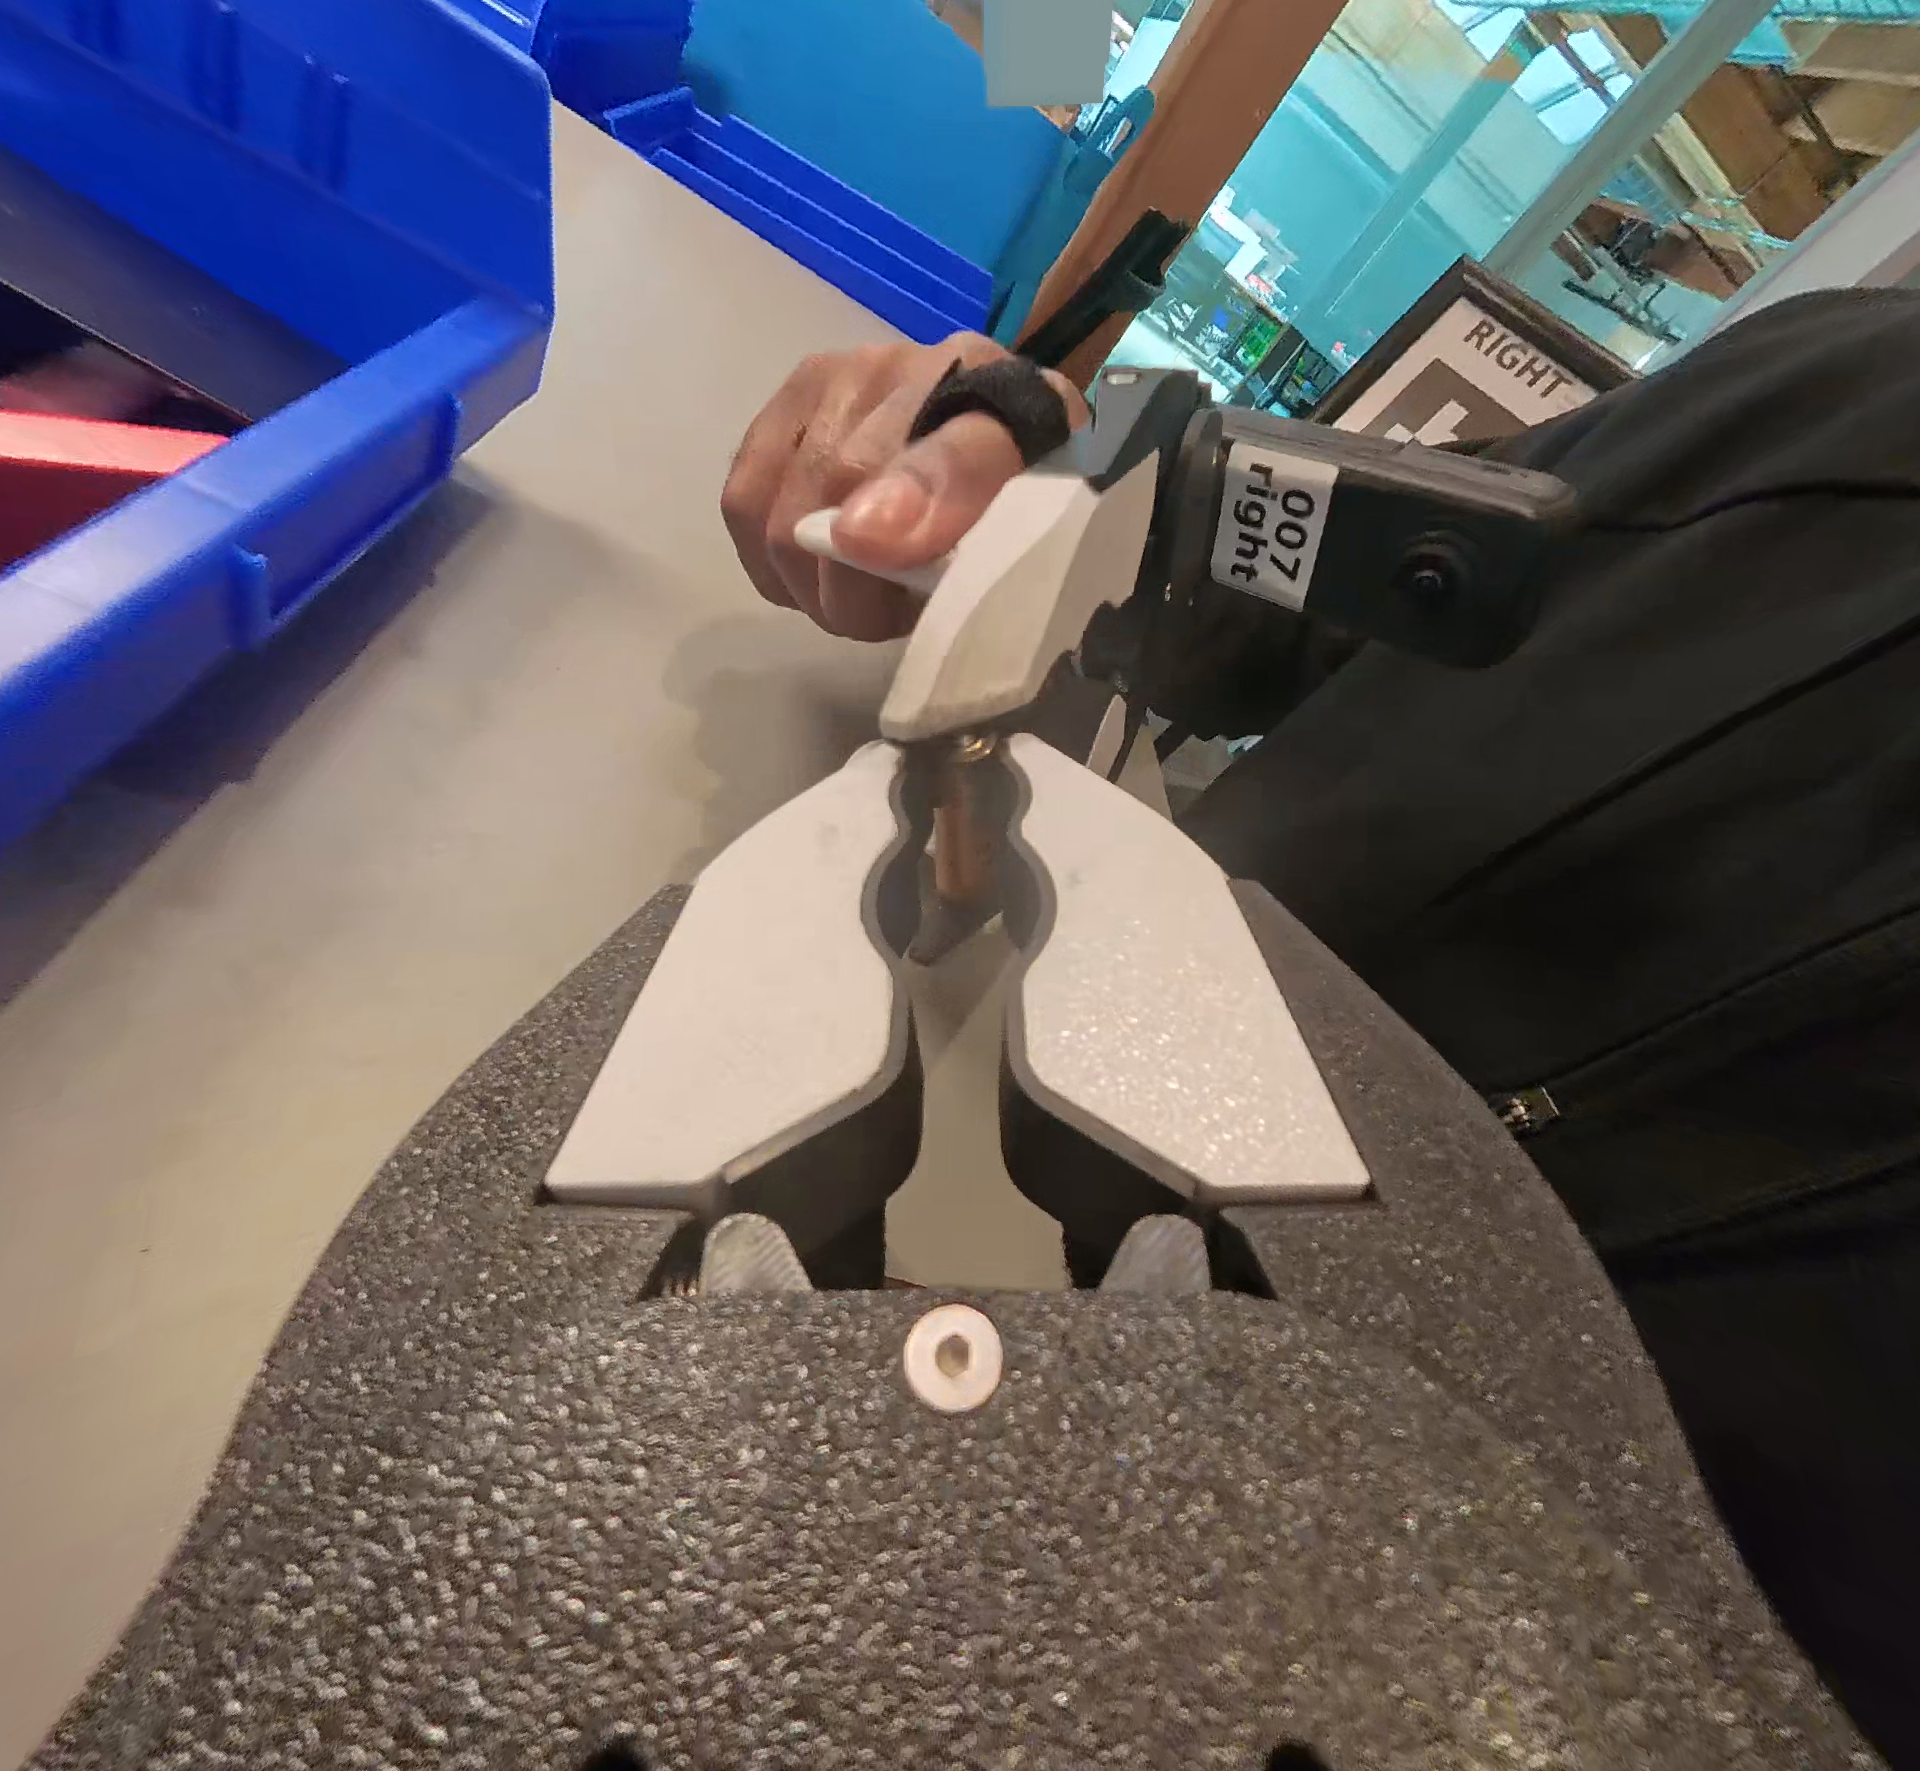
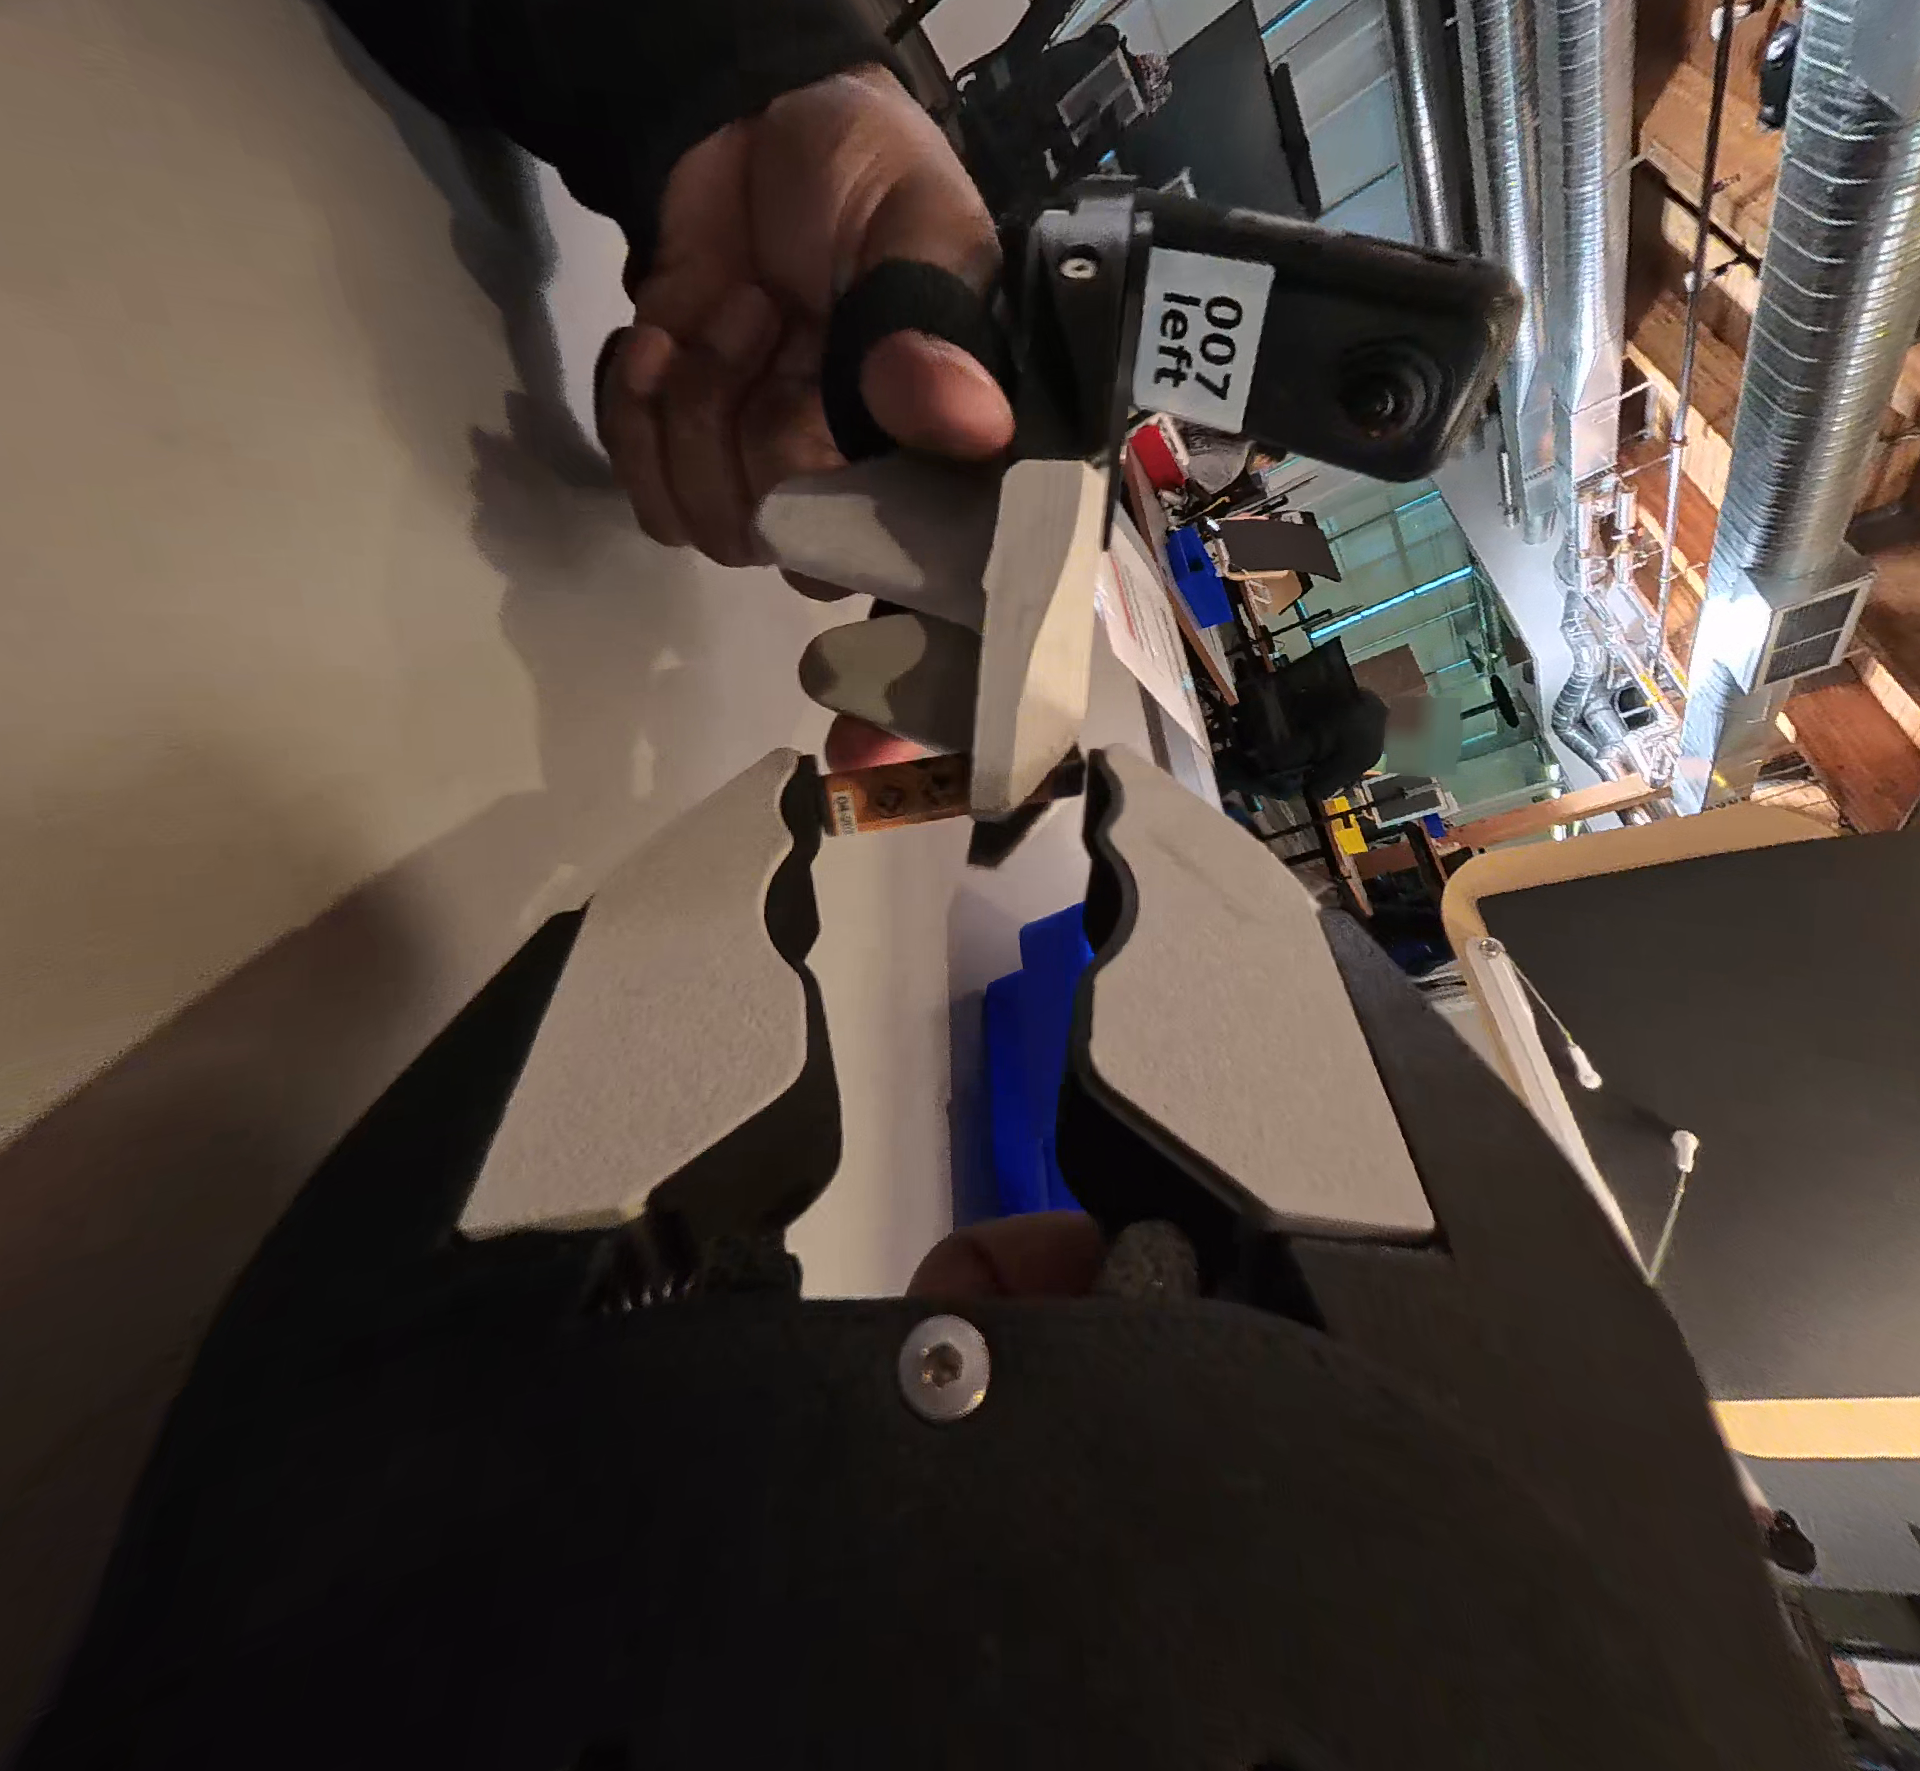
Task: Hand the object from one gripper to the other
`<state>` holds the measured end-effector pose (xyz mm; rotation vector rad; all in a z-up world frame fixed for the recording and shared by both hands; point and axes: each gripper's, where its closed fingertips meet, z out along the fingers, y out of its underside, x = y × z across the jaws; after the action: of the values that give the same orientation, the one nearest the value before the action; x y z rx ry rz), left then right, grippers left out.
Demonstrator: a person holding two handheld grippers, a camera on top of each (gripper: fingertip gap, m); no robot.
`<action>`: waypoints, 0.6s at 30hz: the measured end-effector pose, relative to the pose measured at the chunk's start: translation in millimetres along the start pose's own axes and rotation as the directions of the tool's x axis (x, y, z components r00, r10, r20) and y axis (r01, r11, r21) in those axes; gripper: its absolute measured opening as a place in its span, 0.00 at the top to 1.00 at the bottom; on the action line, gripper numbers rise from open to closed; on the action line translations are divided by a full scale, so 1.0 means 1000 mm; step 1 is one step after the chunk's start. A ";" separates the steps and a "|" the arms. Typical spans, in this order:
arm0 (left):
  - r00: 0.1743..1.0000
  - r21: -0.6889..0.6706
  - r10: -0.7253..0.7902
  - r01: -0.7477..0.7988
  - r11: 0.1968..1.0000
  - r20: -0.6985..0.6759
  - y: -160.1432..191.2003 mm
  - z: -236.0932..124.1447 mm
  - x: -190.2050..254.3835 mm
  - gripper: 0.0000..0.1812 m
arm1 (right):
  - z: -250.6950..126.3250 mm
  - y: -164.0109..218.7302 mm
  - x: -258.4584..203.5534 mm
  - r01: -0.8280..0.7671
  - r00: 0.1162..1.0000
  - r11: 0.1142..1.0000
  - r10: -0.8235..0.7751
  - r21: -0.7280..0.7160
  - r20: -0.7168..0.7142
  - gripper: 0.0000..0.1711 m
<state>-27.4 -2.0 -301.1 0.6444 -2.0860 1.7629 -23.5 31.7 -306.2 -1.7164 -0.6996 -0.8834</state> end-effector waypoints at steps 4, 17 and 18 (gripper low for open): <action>0.999 0.024 0.023 -0.024 0.999 0.038 -0.003 -0.001 -0.007 0.91 | 0.002 0.007 0.003 -0.037 0.999 0.999 0.036 -0.039 -0.015 0.71; -0.023 -0.414 0.959 -0.905 0.100 0.282 -0.003 -0.017 -0.011 0.77 | -0.006 0.001 0.002 -0.935 0.203 0.311 0.862 -0.169 0.465 0.72; -0.059 -0.419 0.959 -0.905 0.066 0.279 -0.002 -0.013 -0.010 0.77 | -0.006 -0.001 -0.002 -0.937 0.167 0.290 0.860 -0.194 0.481 0.72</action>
<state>-18.4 11.7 -302.1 -0.9236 -3.4631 2.0927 -26.8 26.6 -306.1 -1.8006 0.0927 0.5426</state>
